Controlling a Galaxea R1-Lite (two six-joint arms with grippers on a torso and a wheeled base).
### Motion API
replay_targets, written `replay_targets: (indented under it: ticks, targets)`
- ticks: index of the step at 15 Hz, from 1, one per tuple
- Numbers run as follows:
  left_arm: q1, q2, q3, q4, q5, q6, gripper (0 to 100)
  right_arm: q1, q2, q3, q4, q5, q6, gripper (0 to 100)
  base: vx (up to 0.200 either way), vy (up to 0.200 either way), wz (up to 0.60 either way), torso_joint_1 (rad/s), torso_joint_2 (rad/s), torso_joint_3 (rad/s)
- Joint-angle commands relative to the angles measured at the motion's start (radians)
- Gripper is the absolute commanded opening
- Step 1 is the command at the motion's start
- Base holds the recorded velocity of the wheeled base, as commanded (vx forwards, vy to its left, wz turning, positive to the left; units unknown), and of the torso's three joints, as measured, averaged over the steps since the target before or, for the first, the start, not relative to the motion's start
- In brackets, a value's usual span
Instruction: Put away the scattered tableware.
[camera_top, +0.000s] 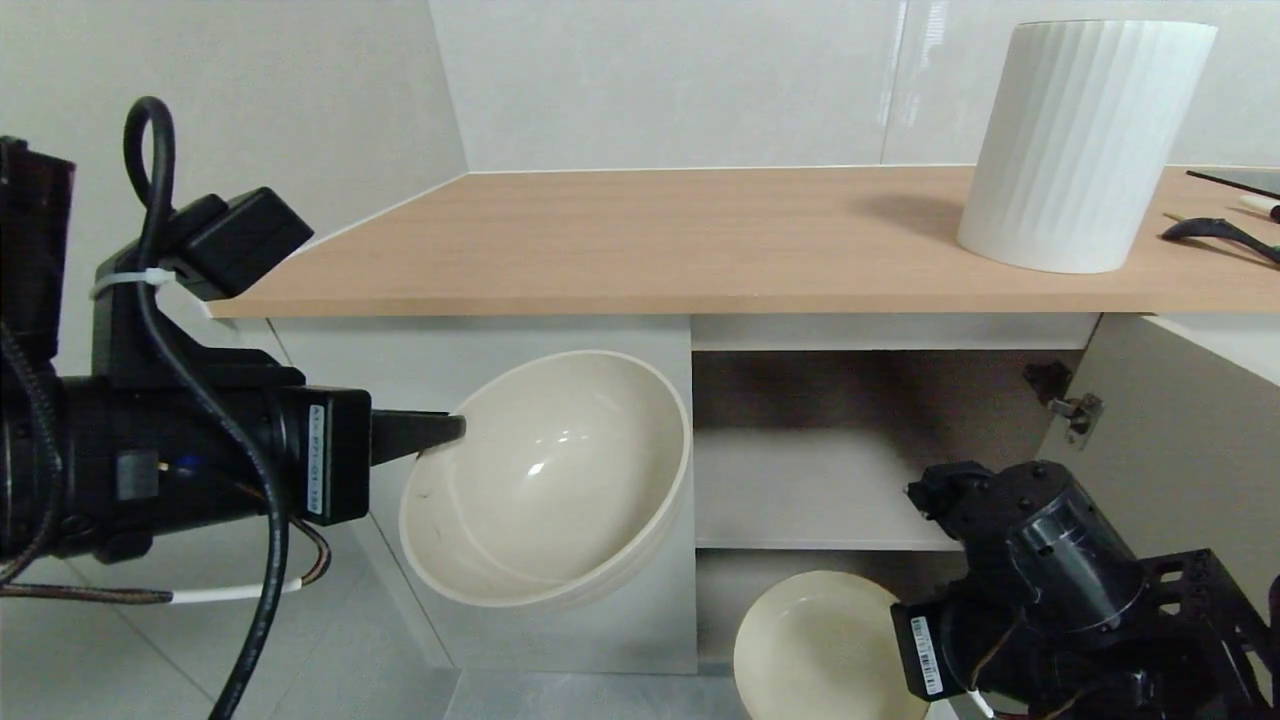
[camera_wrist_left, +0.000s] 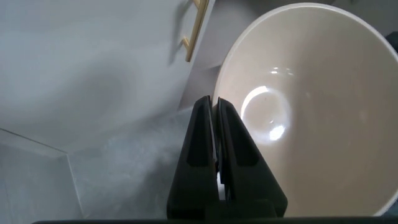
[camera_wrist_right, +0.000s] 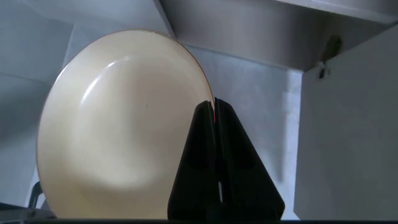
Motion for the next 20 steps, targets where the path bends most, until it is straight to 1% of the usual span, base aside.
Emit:
replay_targets:
  ticks: [1, 3, 5, 6, 8, 9, 10, 11, 13, 14, 16, 19, 20]
  targets:
    - [0.0, 0.003, 0.0, 0.0, 0.001, -0.001, 0, 0.0, 0.027, 0.009, -0.01, 0.0, 0.0, 0, 0.0, 0.0, 0.0, -0.007, 0.08, 0.046]
    - [0.0, 0.005, 0.0, 0.0, 0.001, -0.001, 0, 0.0, 0.041, 0.043, -0.076, 0.003, -0.001, 0, 0.0, 0.0, 0.0, 0.001, 0.03, 0.018]
    - [0.0, 0.001, 0.0, 0.0, 0.001, -0.001, 0, -0.012, 0.101, 0.052, -0.122, 0.046, -0.003, 0, 0.0, 0.0, 0.0, 0.0, 0.0, 0.0]
    - [0.0, 0.001, 0.002, 0.0, -0.001, -0.001, 0, -0.04, 0.136, 0.043, -0.153, 0.054, -0.006, 0, 0.0, 0.0, 0.0, 0.0, 0.0, 0.0]
    - [-0.02, 0.008, 0.008, 0.001, -0.001, -0.001, 0, -0.104, 0.271, -0.005, -0.297, 0.06, -0.027, 0, 0.0, 0.0, 0.0, 0.0, 0.0, 0.0]
    - [-0.022, 0.011, 0.012, 0.001, -0.001, -0.001, 0, -0.113, 0.294, -0.02, -0.323, 0.06, -0.04, 0, 0.0, 0.0, 0.0, 0.0, 0.0, 0.0]
    - [-0.028, 0.012, 0.018, 0.001, -0.001, -0.001, 0, -0.15, 0.359, -0.064, -0.368, 0.062, -0.081, 0, 0.0, 0.0, 0.0, 0.0, 0.0, 0.0]
    - [-0.033, 0.021, 0.025, 0.001, -0.001, 0.001, 0, -0.176, 0.426, -0.123, -0.377, 0.06, -0.104, 0, 0.0, 0.0, 0.0, 0.0, 0.0, 0.0]
    - [-0.034, 0.028, 0.026, 0.0, -0.001, 0.001, 0, -0.205, 0.498, -0.195, -0.377, 0.059, -0.107, 0, 0.0, 0.0, 0.0, 0.0, 0.0, 0.0]
    - [-0.034, 0.032, 0.025, 0.0, 0.001, 0.001, 0, -0.241, 0.566, -0.261, -0.377, 0.057, -0.107, 0, 0.0, 0.0, 0.0, 0.0, 0.0, 0.0]
    - [-0.034, 0.032, 0.026, 0.0, 0.001, 0.001, 0, -0.285, 0.636, -0.327, -0.378, 0.052, -0.104, 0, 0.0, 0.0, 0.0, 0.0, 0.0, 0.0]
    - [-0.047, 0.043, 0.032, 0.0, 0.001, 0.001, 0, -0.34, 0.662, -0.365, -0.383, 0.057, -0.101, 0, 0.0, 0.0, 0.0, 0.0, 0.0, 0.0]
    - [-0.047, 0.043, 0.032, 0.0, 0.001, 0.001, 0, -0.345, 0.668, -0.37, -0.383, 0.057, -0.101, 0, 0.0, 0.0, 0.0, 0.0, 0.0, 0.0]
